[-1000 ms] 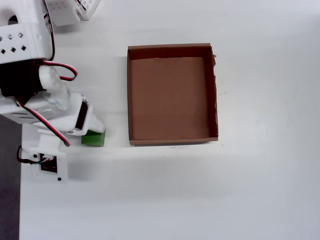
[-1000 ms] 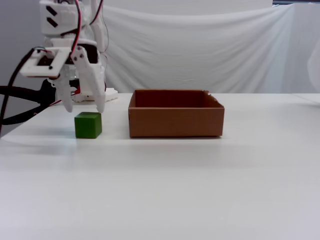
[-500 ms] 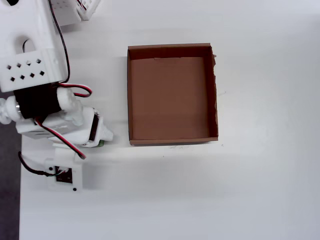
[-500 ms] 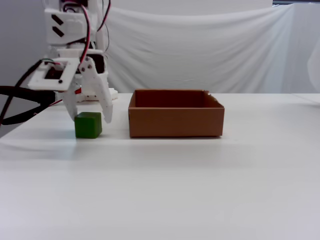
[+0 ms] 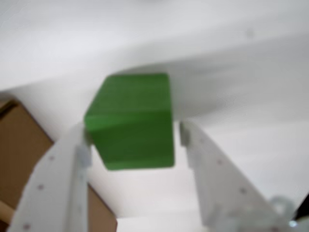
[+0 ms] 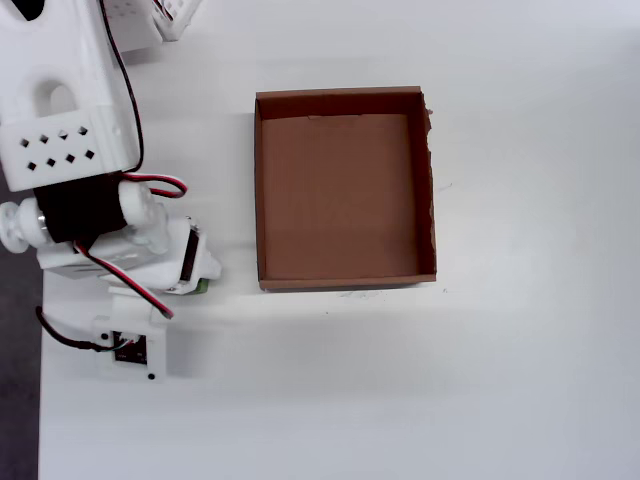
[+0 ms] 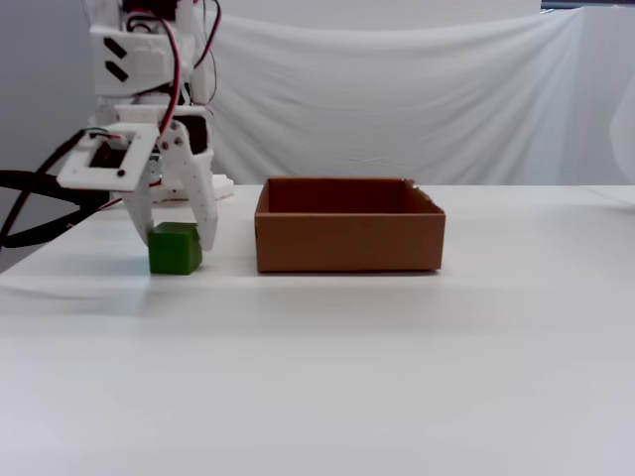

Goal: Grasp a green cube and put it in a box.

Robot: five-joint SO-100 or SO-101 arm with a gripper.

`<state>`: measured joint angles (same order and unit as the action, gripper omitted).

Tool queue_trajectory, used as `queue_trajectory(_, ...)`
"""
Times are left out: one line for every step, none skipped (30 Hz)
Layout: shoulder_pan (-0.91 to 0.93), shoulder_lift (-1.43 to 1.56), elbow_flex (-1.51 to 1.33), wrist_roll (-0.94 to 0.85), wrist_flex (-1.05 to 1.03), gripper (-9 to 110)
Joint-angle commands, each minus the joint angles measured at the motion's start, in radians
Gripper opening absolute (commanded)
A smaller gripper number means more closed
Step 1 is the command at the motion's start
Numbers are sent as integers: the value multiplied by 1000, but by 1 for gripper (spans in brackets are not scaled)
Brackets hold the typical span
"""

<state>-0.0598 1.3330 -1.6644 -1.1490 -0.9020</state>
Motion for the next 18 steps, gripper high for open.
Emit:
queue_trajectory(-12, 15, 43, -5, -9, 22)
queue_trajectory(-12, 15, 43, -3, -9, 22)
queue_trajectory(-12, 15, 43, -3, -11, 22)
queue_trajectory(-14, 15, 43, -3, -12, 22)
queue_trajectory(-14, 15, 43, -3, -14, 21)
queue_trajectory(-15, 15, 43, -3, -15, 21)
queue_trajectory(-15, 17, 43, -3, -17, 21)
queue_trajectory(-15, 17, 43, -3, -18, 21)
queue_trajectory(-17, 18, 43, -3, -20, 20)
queue_trajectory(-17, 20, 43, -3, -21, 20)
queue_trajectory(-17, 21, 43, -2, -26, 19)
queue_trajectory(-18, 21, 43, -2, -28, 19)
queue_trajectory(-18, 21, 43, -2, -29, 19)
queue_trajectory(-20, 21, 41, -2, -29, 18)
queue_trajectory(-20, 21, 41, -2, -29, 18)
queue_trajectory(-20, 20, 40, -2, -29, 18)
queue_trajectory(-21, 20, 38, -2, -28, 18)
queue_trajectory(-21, 20, 37, -2, -26, 17)
